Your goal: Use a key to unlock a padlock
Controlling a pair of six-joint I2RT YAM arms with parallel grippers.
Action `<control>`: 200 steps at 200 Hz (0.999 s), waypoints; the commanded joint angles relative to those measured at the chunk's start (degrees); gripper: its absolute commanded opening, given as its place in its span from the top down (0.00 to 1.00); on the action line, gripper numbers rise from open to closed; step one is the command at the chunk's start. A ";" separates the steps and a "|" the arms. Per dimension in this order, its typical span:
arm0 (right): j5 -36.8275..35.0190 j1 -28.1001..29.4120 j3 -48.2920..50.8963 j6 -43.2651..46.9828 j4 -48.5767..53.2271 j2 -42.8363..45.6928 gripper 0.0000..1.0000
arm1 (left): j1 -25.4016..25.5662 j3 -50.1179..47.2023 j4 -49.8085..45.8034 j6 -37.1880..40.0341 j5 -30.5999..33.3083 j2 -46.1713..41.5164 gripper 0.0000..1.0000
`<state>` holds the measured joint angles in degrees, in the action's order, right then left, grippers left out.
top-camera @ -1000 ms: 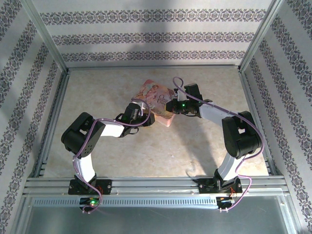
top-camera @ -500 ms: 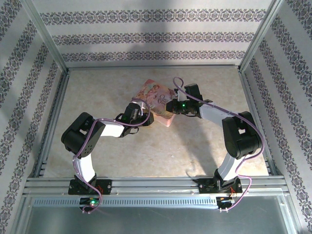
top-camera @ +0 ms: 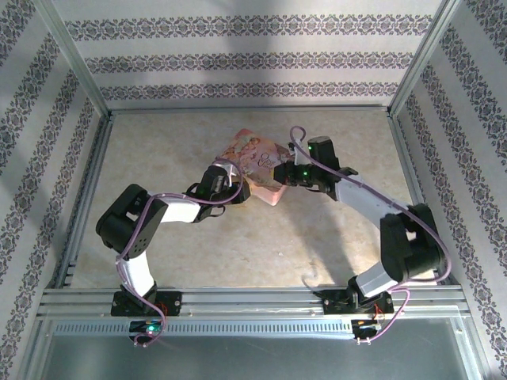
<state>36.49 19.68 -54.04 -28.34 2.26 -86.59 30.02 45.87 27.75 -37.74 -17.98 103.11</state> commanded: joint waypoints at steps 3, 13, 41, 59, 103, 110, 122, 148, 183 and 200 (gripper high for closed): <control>-1.01 1.54 4.38 5.03 0.64 4.22 1.00 | 0.30 0.20 -0.93 -1.05 -4.86 -3.88 0.73; -1.81 2.64 6.10 7.35 0.83 5.65 1.00 | 0.30 0.51 -2.02 -1.41 -6.45 -4.16 0.72; -5.42 6.83 10.66 13.72 0.66 9.21 1.00 | 0.36 1.38 -5.02 -2.87 -9.62 -4.85 0.72; -10.38 10.22 12.64 18.21 0.92 10.72 1.00 | 0.39 1.54 -5.98 -4.06 -10.51 -5.44 0.72; -15.96 15.10 14.67 23.62 -1.43 9.05 1.00 | 0.39 3.19 -9.57 -4.99 -12.21 -6.08 0.73; -16.65 15.66 14.75 24.42 -1.47 8.59 1.00 | 0.39 3.35 -9.73 -5.36 -12.55 -6.16 0.73; -17.61 16.30 14.92 25.43 -1.80 7.91 1.00 | 0.39 3.40 -9.90 -6.04 -12.98 -6.25 0.73; -18.12 16.55 15.43 27.41 -2.26 7.07 1.00 | 0.41 3.75 -10.74 -6.82 -13.58 -6.25 0.73; -19.69 16.67 16.38 29.88 -2.26 6.77 1.00 | 0.39 3.92 -11.25 -7.91 -14.10 -6.20 0.73; -20.02 16.88 16.51 30.71 -2.35 6.26 1.00 | 0.39 4.06 -11.36 -8.45 -14.41 -6.34 0.74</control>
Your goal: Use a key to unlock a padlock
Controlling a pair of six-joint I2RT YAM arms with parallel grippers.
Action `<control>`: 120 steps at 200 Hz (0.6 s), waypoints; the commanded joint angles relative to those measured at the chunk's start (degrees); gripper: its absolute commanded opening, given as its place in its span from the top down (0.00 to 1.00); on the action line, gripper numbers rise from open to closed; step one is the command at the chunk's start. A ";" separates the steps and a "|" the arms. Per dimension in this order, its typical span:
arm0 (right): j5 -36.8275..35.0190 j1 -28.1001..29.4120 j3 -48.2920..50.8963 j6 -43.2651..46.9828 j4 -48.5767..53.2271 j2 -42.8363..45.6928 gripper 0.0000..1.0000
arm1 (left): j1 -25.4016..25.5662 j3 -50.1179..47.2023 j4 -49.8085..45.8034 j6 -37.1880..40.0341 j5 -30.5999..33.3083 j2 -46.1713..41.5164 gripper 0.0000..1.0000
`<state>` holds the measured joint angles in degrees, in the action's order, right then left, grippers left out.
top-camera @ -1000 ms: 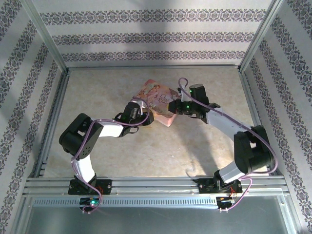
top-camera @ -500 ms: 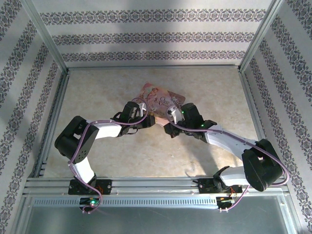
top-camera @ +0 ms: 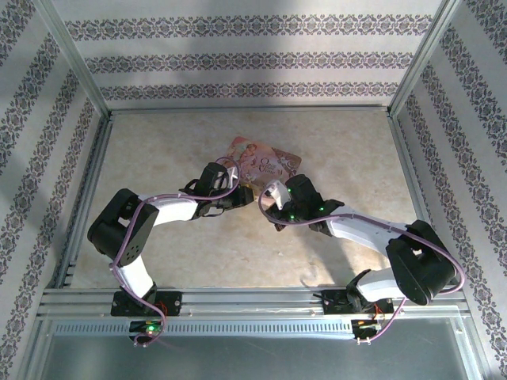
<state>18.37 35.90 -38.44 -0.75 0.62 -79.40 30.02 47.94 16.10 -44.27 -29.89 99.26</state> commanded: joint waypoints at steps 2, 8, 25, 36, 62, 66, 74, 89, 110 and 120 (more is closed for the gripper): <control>-2.04 0.73 0.95 3.24 -0.71 -1.05 1.00 | 0.39 2.05 0.26 -1.97 -2.51 -2.50 0.74; -2.59 0.83 0.99 3.59 -0.70 -1.15 1.00 | 0.46 2.11 0.13 -2.10 -2.46 -2.58 0.74; -4.09 1.10 1.63 3.93 -1.39 -1.24 1.00 | 0.40 2.31 -0.41 -2.20 -2.54 -2.76 0.74; -4.54 1.06 2.11 3.96 -2.40 -1.27 1.00 | 0.41 2.42 -0.62 -2.23 -2.54 -2.87 0.74; -5.16 1.23 2.31 4.21 -3.46 -1.71 1.00 | 0.39 2.35 -0.72 -2.96 -2.82 -3.02 0.74; -5.30 1.32 2.39 4.27 -3.64 -1.79 1.00 | 0.43 2.49 -0.72 -3.09 -2.88 -3.02 0.74; -5.66 1.39 2.55 4.36 -4.15 -2.03 1.00 | 0.47 2.50 -0.80 -3.27 -3.01 -3.07 0.74; -6.28 1.41 3.22 4.42 -5.88 -2.30 1.00 | 0.52 2.50 -0.67 -3.73 -3.20 -3.11 0.74; -6.89 1.53 3.63 4.57 -7.46 -2.92 1.00 | 0.57 2.33 -0.03 -4.46 -3.49 -2.85 0.74; -7.20 1.58 3.63 4.72 -7.73 -3.26 1.00 | 0.72 2.20 0.41 -4.82 -3.74 -2.68 0.74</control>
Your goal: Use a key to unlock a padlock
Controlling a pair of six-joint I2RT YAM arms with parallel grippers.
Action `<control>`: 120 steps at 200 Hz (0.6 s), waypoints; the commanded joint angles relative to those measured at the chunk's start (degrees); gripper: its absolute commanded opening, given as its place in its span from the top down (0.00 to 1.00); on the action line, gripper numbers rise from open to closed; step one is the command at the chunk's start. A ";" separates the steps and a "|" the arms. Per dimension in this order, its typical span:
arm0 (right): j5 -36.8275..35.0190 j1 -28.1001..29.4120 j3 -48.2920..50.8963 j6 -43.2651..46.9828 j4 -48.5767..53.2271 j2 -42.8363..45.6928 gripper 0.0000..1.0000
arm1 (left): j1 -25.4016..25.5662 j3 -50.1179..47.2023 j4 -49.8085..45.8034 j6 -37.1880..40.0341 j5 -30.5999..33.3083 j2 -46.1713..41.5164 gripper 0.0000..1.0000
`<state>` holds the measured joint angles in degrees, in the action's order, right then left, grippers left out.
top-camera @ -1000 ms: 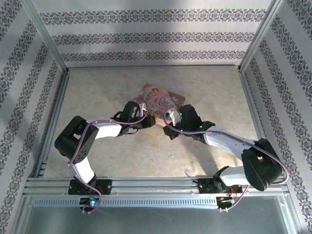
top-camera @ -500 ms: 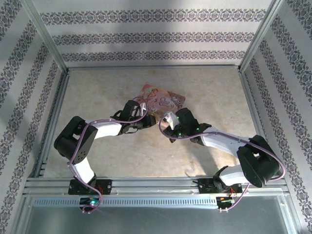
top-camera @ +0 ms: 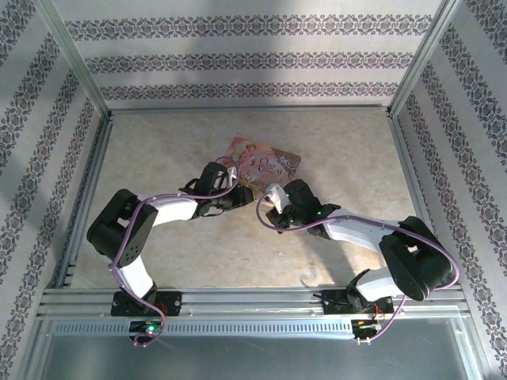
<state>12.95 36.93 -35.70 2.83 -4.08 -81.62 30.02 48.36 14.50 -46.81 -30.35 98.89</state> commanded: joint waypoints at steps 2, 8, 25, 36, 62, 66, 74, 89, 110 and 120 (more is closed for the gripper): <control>-1.78 0.61 0.90 1.15 -3.11 -1.05 1.00 | 0.74 1.82 2.08 -2.29 -3.30 -2.30 0.74; -1.87 0.64 0.98 1.17 -3.49 -1.13 1.00 | 0.82 1.88 2.19 -2.44 -3.42 -2.22 0.74; -2.05 0.68 1.07 1.06 -4.51 -1.49 1.00 | 0.98 2.13 2.12 -2.52 -3.58 -2.12 0.74; -2.21 0.68 0.99 0.90 -5.08 -1.83 1.00 | 1.04 2.23 2.11 -2.54 -3.58 -2.03 0.75; -2.61 0.85 0.64 0.94 -6.41 -2.75 1.00 | 1.20 2.26 2.27 -2.70 -3.49 -1.95 0.75; -2.66 0.89 0.51 0.95 -6.59 -2.89 1.00 | 1.18 2.22 2.35 -2.81 -3.49 -1.95 0.75; -2.88 0.89 0.25 1.13 -6.73 -3.17 1.00 | 1.27 2.23 2.42 -2.88 -3.41 -1.87 0.75; -3.02 0.99 -0.22 1.35 -6.81 -3.71 1.00 | 1.35 2.35 2.46 -2.94 -3.36 -1.82 0.75; -2.76 1.14 -0.75 1.40 -6.75 -4.57 1.00 | 1.44 2.49 2.55 -3.05 -3.16 -1.60 0.76; -2.75 1.20 -0.86 1.40 -6.90 -4.90 1.00 | 1.51 2.46 2.61 -3.17 -3.05 -1.51 0.76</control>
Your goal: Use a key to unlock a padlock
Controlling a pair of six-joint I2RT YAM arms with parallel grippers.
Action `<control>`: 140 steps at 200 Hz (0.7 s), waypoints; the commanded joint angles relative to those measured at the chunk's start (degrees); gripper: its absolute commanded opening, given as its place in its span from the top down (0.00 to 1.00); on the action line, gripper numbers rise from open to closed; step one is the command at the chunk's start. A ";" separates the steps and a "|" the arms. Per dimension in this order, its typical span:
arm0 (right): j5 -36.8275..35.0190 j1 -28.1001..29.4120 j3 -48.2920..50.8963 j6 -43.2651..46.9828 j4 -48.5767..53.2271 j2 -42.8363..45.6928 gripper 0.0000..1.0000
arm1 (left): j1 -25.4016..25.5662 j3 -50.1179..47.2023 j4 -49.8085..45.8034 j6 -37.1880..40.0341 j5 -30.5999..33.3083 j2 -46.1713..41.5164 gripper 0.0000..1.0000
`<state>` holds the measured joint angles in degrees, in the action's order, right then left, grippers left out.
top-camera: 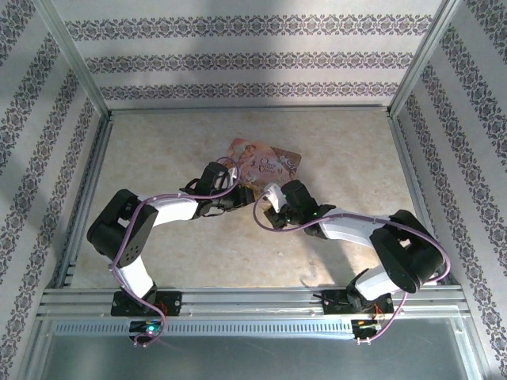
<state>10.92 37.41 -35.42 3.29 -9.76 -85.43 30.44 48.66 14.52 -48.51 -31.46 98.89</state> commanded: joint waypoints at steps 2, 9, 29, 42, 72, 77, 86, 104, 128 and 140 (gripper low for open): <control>-0.72 0.78 -1.14 0.98 -1.27 -1.13 1.00 | 1.07 2.16 2.61 -1.42 -1.89 -1.51 0.76; -0.72 0.82 -1.14 0.82 -1.51 -1.35 1.00 | 1.06 2.14 2.78 -1.55 -1.85 -1.42 0.76; -0.88 0.90 -0.88 0.46 -2.74 -1.58 1.00 | 1.17 2.07 3.13 -1.81 -1.67 -1.44 0.76; -0.97 0.91 -0.79 0.29 -3.40 -1.58 1.00 | 1.20 2.11 3.27 -1.94 -1.63 -1.46 0.76; -0.90 0.91 -0.28 -0.59 -5.36 -1.67 1.00 | 1.20 2.26 3.23 -1.94 -1.77 -1.42 0.76; -0.89 0.91 -0.26 -0.82 -5.73 -1.74 1.00 | 1.23 2.31 3.23 -1.94 -1.76 -1.42 0.76; -0.89 0.90 -0.18 -1.06 -6.22 -1.91 1.00 | 1.20 2.30 3.14 -1.98 -1.76 -1.50 0.76; -0.81 0.88 -0.26 -1.48 -7.21 -2.36 1.00 | 1.20 2.21 3.05 -1.94 -1.72 -1.55 0.77; -0.81 0.88 -0.26 -1.97 -8.21 -2.71 1.00 | 1.26 2.22 3.47 -2.21 -1.84 -1.33 0.78; -0.94 0.88 -0.26 -2.14 -8.51 -2.81 1.00 | 1.29 2.16 3.58 -2.33 -1.85 -1.25 0.78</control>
<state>10.70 37.41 -35.46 2.52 -15.84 -87.31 30.76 48.80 14.57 -49.21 -31.46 98.89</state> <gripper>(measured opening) 0.044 0.226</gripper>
